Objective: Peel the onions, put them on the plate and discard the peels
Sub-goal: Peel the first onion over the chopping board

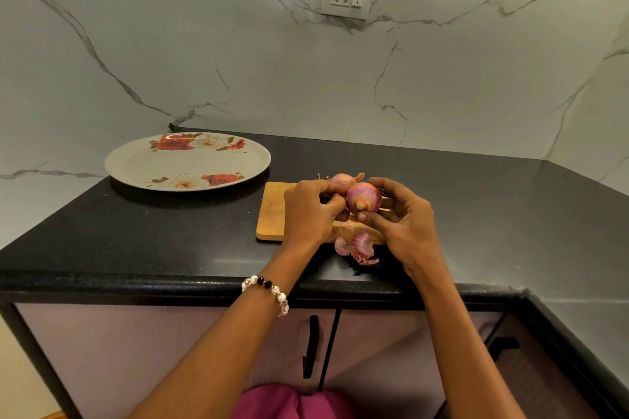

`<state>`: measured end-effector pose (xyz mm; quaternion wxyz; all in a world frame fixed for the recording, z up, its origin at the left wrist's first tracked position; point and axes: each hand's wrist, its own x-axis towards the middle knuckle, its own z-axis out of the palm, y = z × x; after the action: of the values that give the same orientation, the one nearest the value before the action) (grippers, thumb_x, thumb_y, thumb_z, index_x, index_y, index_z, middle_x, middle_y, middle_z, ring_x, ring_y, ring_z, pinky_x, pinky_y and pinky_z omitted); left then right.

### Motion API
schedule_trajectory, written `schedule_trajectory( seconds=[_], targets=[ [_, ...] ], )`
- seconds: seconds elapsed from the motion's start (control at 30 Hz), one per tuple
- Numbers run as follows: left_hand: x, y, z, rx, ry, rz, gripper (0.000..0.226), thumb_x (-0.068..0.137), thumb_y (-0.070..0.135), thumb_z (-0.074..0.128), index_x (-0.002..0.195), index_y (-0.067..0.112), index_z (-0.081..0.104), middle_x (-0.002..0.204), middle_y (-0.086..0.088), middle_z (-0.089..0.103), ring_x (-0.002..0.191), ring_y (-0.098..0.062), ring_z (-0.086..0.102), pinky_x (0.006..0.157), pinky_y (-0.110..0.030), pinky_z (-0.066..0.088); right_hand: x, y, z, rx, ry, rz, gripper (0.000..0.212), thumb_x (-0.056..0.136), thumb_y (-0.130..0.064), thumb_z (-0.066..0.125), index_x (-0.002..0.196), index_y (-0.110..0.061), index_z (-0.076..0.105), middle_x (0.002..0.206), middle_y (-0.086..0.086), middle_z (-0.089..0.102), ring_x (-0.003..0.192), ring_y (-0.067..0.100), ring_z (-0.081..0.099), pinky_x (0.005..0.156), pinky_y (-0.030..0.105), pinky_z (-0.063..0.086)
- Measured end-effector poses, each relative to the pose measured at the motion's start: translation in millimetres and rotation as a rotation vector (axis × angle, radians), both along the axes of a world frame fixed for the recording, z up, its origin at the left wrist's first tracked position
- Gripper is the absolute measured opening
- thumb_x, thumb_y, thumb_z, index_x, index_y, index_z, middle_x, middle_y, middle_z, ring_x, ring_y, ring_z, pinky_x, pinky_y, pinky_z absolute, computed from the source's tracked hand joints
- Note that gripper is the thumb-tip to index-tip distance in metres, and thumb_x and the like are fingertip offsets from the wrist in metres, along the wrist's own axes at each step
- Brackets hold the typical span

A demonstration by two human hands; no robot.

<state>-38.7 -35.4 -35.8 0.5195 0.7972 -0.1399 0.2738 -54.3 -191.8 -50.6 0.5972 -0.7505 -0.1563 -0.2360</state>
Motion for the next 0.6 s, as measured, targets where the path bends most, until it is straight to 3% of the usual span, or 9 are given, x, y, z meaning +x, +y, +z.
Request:
schedule_trajectory(
  seconds=[0.07, 0.23, 0.47, 0.6],
  targets=[
    [-0.4, -1.8, -0.8, -0.014, 0.012, -0.045, 0.021, 0.087, 0.007, 0.064, 0.106, 0.011, 0.073, 0.095, -0.004, 0.073, 0.075, -0.002, 0.062, 0.07, -0.006, 0.049, 0.8, -1.6, -0.6, 0.021, -0.003, -0.015, 0.055, 0.071, -0.003, 0.084, 0.115, -0.027, 0.063, 0.115, 0.004, 0.069, 0.103, 0.02, 0.069, 0.084, 0.03, 0.06],
    [-2.2, -5.3, -0.4, -0.019, 0.027, -0.134, 0.029, 0.09, 0.011, 0.064, 0.118, 0.011, 0.066, 0.112, -0.006, 0.07, 0.1, -0.012, 0.065, 0.087, -0.024, 0.054, 2.6, -4.7, -2.9, 0.047, 0.023, -0.034, 0.053, 0.074, -0.004, 0.083, 0.12, -0.022, 0.063, 0.115, 0.003, 0.069, 0.103, 0.019, 0.069, 0.086, 0.031, 0.059],
    [-2.5, -3.0, -1.5, -0.028, 0.015, -0.126, 0.03, 0.087, 0.005, 0.065, 0.116, 0.011, 0.067, 0.111, -0.006, 0.07, 0.101, -0.009, 0.064, 0.087, -0.018, 0.052, -2.4, -4.3, -0.6, 0.094, 0.071, 0.027, 0.051, 0.076, -0.001, 0.079, 0.12, -0.021, 0.063, 0.113, 0.005, 0.069, 0.1, 0.016, 0.07, 0.08, 0.024, 0.058],
    [-2.0, -3.5, -1.6, -0.056, 0.013, -0.117, 0.026, 0.088, 0.008, 0.064, 0.114, 0.011, 0.068, 0.108, -0.006, 0.071, 0.099, -0.011, 0.066, 0.088, -0.028, 0.055, -3.6, -3.6, 0.0, 0.105, 0.083, 0.038, 0.051, 0.077, 0.0, 0.078, 0.121, -0.02, 0.063, 0.112, 0.005, 0.07, 0.1, 0.017, 0.07, 0.081, 0.026, 0.059]
  ],
)
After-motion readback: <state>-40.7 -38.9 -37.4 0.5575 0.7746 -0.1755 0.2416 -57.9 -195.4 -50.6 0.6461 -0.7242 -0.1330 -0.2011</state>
